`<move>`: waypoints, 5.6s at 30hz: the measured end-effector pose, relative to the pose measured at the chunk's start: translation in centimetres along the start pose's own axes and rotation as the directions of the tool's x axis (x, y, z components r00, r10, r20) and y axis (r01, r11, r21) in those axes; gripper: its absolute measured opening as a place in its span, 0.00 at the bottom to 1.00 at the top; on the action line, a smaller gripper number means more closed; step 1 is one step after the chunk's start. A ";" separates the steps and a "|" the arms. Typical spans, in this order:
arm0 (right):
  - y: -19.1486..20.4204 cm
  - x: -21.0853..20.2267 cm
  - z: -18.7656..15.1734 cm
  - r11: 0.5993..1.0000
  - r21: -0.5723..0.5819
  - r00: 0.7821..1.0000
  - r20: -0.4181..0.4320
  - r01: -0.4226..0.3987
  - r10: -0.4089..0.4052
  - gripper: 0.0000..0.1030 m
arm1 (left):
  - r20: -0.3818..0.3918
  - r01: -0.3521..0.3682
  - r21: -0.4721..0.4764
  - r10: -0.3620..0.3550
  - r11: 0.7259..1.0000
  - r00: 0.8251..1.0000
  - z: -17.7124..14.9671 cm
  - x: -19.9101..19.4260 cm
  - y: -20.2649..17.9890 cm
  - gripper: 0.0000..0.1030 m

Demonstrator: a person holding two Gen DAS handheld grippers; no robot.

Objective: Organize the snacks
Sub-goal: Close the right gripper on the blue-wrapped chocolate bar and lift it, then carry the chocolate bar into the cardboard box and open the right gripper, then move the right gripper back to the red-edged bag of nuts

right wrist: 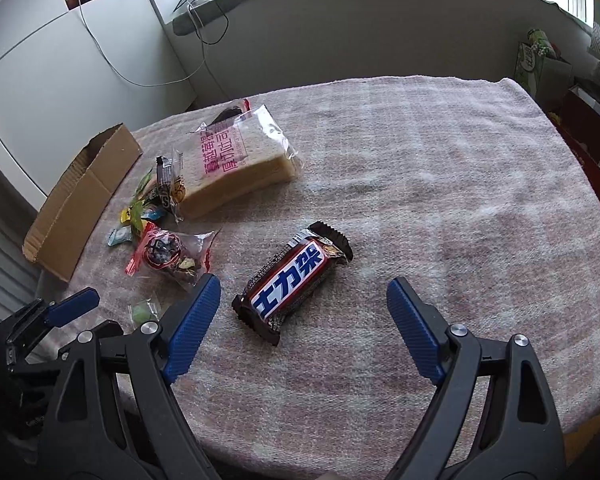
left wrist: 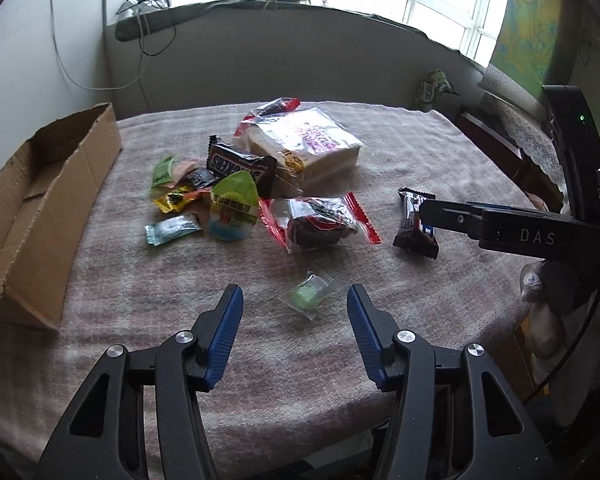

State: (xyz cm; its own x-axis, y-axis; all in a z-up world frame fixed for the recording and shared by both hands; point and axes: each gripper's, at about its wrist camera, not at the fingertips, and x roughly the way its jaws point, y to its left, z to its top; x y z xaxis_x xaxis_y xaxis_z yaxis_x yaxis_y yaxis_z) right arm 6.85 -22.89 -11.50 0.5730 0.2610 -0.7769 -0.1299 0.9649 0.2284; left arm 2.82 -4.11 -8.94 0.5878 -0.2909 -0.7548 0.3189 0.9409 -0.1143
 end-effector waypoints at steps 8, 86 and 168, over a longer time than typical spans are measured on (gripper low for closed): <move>1.2 2.4 0.4 1.000 -0.008 0.999 -0.053 0.006 -0.006 0.70 | -0.026 0.055 0.049 -0.054 0.997 0.998 0.8 2.0 -0.3 0.38; 32.8 8.9 8.5 0.817 -0.512 0.962 -0.079 -0.265 0.262 0.29 | 0.203 -0.217 -0.386 0.312 0.897 0.928 1.3 -7.2 22.7 0.23; 9.4 4.6 2.5 0.803 -0.567 0.983 -0.089 -0.184 0.162 0.67 | 0.068 -0.017 -0.190 0.030 0.982 0.997 3.5 1.7 6.9 0.48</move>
State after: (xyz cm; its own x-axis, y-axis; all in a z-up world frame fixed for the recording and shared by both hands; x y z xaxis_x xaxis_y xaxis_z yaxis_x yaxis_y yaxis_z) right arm 10.32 -12.68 -11.46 0.4697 0.4155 -0.7789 -0.6683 0.7438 -0.0063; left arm 8.62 1.25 -8.78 0.6467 -0.2735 -0.7121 0.1617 0.9615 -0.2224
